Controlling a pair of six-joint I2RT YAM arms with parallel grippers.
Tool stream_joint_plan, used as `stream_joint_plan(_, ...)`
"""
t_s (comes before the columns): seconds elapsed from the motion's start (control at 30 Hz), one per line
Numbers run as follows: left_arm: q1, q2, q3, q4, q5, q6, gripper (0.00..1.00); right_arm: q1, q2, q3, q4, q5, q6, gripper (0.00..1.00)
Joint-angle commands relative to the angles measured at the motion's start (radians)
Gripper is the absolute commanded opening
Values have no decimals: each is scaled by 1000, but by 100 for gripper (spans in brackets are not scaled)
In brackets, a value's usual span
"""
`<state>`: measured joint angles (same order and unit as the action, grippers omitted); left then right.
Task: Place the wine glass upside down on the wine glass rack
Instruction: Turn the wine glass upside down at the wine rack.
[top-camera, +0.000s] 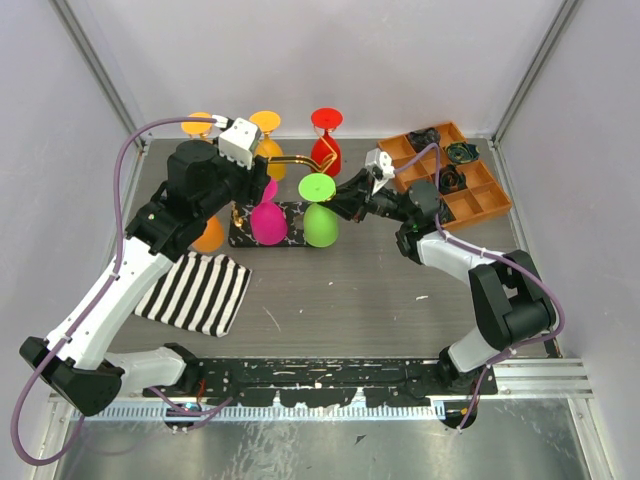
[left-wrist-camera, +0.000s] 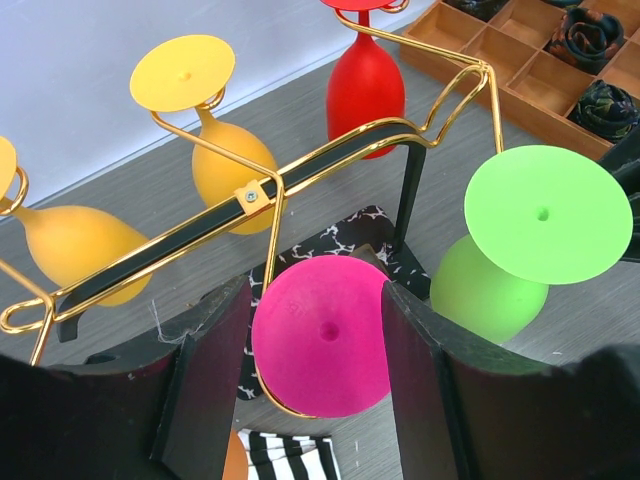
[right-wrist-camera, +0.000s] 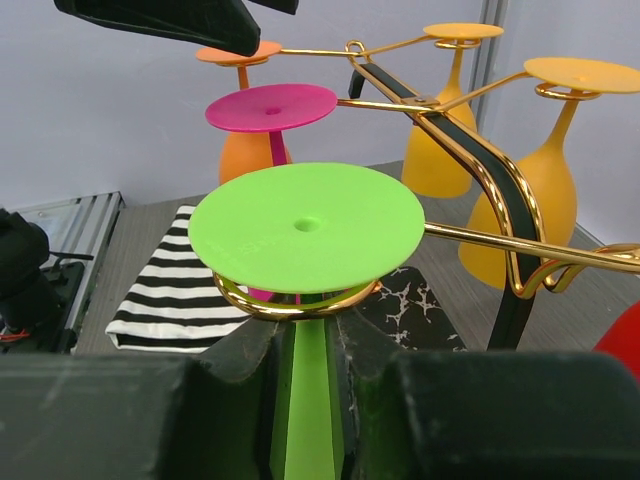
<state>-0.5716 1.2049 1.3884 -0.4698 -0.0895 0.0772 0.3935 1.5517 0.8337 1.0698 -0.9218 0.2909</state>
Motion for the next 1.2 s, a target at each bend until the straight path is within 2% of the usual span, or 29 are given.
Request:
stream_joint_plan(0.0, 5, -4, -17, 33, 11, -2, 62, 10, -14, 14, 114, 2, 19, 21)
stream_joint_plan(0.2, 5, -4, -17, 34, 14, -3, 62, 9, -31, -9, 121, 25, 18, 15)
stream_joint_plan(0.47, 6, -3, -17, 34, 16, -4, 62, 10, -19, -21, 174, 39, 44, 33)
stream_joint_plan(0.83, 9, -1, -17, 34, 20, -4, 62, 26, 31, -42, 291, 109, 70, 40)
stream_joint_plan(0.97, 8, -1, -17, 35, 20, -4, 62, 33, 52, -39, 321, 123, 76, 45)
stream_joint_plan(1.17, 10, -2, -18, 36, 21, -4, 62, 50, 78, -39, 336, 138, 73, 47)
